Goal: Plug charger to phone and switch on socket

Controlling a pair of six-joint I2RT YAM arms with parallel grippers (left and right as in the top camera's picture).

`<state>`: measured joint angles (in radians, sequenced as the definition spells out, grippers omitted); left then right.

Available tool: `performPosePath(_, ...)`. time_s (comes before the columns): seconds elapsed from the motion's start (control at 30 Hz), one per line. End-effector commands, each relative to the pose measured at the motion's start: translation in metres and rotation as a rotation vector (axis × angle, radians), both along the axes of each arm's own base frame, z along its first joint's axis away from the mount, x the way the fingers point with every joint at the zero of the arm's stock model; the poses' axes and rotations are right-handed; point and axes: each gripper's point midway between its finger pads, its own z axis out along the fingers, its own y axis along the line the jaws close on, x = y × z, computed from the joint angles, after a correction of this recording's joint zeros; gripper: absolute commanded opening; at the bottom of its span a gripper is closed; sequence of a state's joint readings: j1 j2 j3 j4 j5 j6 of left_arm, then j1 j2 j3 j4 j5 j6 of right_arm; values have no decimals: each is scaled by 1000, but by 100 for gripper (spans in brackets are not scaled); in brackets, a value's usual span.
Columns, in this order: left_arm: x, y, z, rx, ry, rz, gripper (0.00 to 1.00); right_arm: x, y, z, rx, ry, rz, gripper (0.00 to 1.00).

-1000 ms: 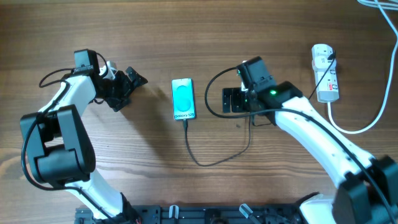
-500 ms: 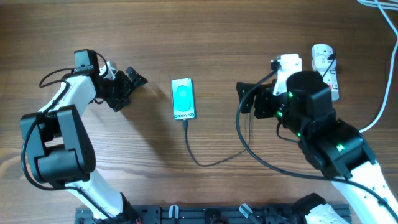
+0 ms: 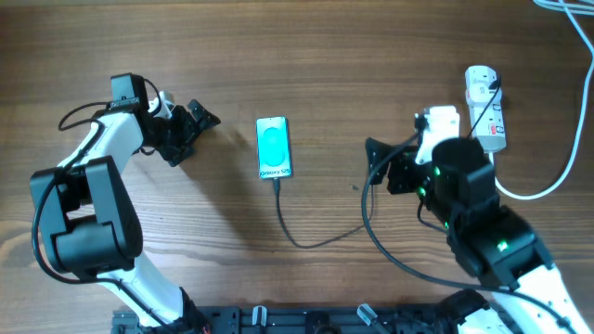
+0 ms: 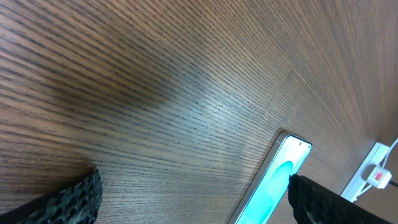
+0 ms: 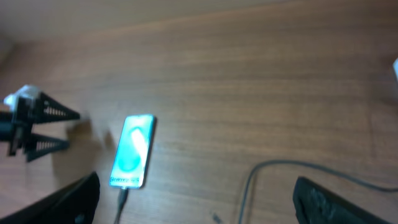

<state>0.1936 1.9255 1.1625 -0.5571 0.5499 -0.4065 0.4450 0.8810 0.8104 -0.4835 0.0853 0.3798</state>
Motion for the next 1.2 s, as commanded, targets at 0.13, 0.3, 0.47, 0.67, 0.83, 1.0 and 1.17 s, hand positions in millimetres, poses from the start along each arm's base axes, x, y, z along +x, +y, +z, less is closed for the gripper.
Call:
performPosePath(0.13, -2, 3, -5, 31, 16, 9, 100, -10, -31, -59, 95, -143, -45, 100)
performPosePath(0.3, -2, 3, -5, 31, 16, 9, 100, -18, -34, -68, 145, -244, -26, 100)
performPosePath(0.47, -2, 3, -5, 31, 16, 9, 100, -27, -43, -88, 126, -320, -32, 100)
performPosePath(0.67, -2, 3, -5, 31, 16, 9, 100, -35, -49, -89, 17, -419, 0, 100)
performPosePath(0.83, -2, 3, -5, 31, 16, 9, 100, -43, -52, -80, -145, -516, 50, 100)
performPosePath(1.0, -2, 3, -5, 31, 16, 9, 100, -45, -66, -55, -225, -637, 10, 100)
performPosePath(1.17, -2, 3, -5, 31, 16, 9, 100, -42, -81, -55, -242, -629, -54, 100)
